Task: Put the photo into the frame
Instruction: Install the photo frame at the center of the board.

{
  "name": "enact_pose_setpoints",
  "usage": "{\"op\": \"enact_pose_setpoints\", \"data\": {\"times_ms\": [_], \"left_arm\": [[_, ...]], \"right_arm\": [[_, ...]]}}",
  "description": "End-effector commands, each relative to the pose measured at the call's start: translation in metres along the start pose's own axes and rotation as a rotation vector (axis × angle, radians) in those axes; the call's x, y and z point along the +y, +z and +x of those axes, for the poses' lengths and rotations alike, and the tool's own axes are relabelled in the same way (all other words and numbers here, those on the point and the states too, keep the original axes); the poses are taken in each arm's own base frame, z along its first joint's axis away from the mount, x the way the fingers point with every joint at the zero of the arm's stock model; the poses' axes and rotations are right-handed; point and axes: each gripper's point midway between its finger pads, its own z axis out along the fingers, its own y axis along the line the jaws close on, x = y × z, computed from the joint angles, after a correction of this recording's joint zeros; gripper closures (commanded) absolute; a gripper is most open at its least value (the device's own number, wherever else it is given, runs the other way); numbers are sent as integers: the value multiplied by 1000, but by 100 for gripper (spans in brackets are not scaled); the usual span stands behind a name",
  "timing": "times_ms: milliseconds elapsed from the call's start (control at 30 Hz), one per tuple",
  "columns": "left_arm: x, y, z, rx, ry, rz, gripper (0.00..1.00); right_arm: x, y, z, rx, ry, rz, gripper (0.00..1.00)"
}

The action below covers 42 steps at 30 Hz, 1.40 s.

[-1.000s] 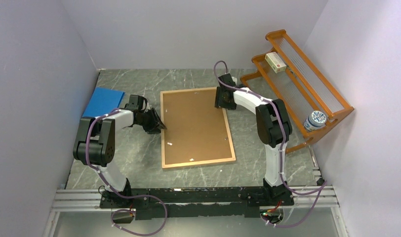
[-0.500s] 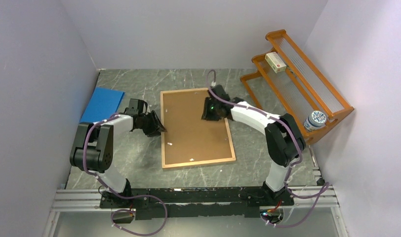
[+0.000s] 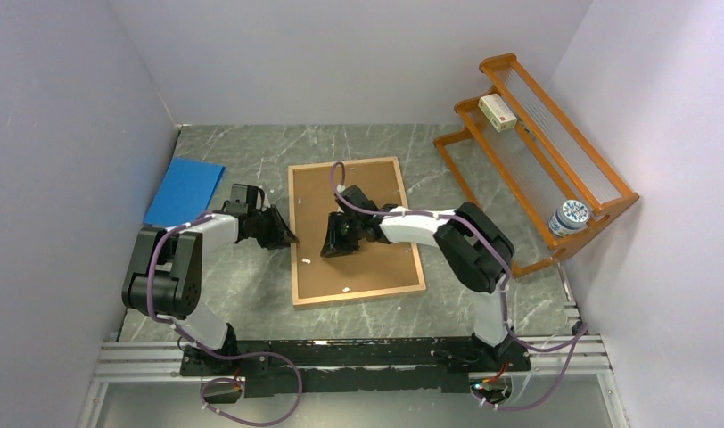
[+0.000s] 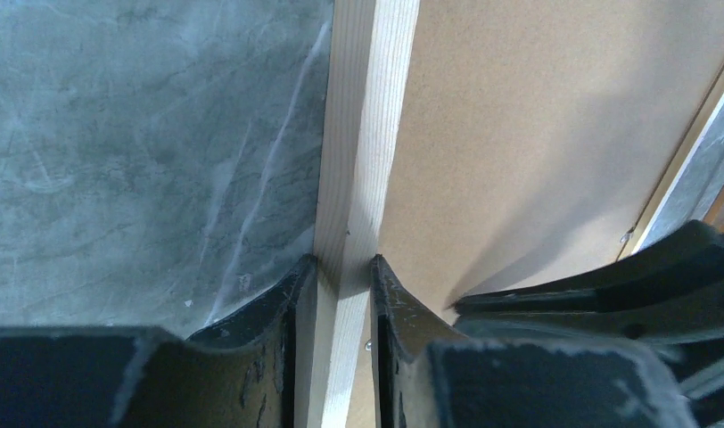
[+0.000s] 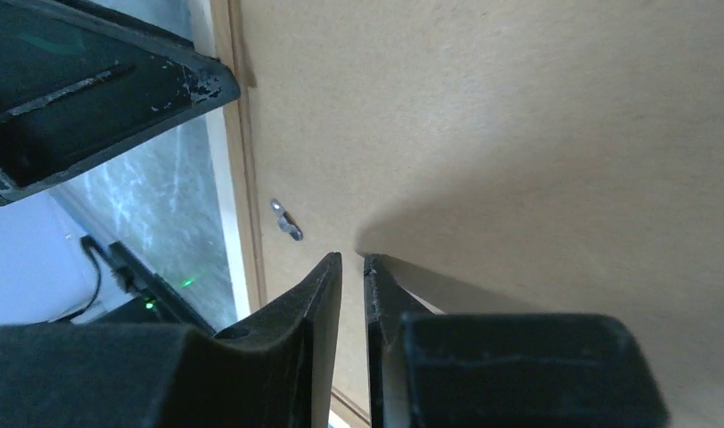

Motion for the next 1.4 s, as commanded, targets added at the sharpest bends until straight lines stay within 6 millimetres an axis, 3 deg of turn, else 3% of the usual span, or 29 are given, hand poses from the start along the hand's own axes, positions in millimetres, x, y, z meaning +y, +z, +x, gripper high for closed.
{"op": "enact_pose_setpoints", "data": {"times_ms": [0,500,667,867,1000,1367], "left_arm": [[21,1,37,117,-41,-55,90],[17,3,36,122,-44,-36,92],[18,4,37,126,-45,-39,92],[20,3,37,123,-45,-46,92],[20,4,37,123,-47,-45,93],[21,5,38,130,-50,-47,94]], "right_arm": [[35,12,-3,10,-10,-112,81],[54,36,24,95,-39,-169,84],[50,38,19,69,-53,-138,83],[55,20,0,-44,-85,-125,80],[58,19,-7,-63,-103,-125,84],[44,37,7,7,-90,-92,86]]}}
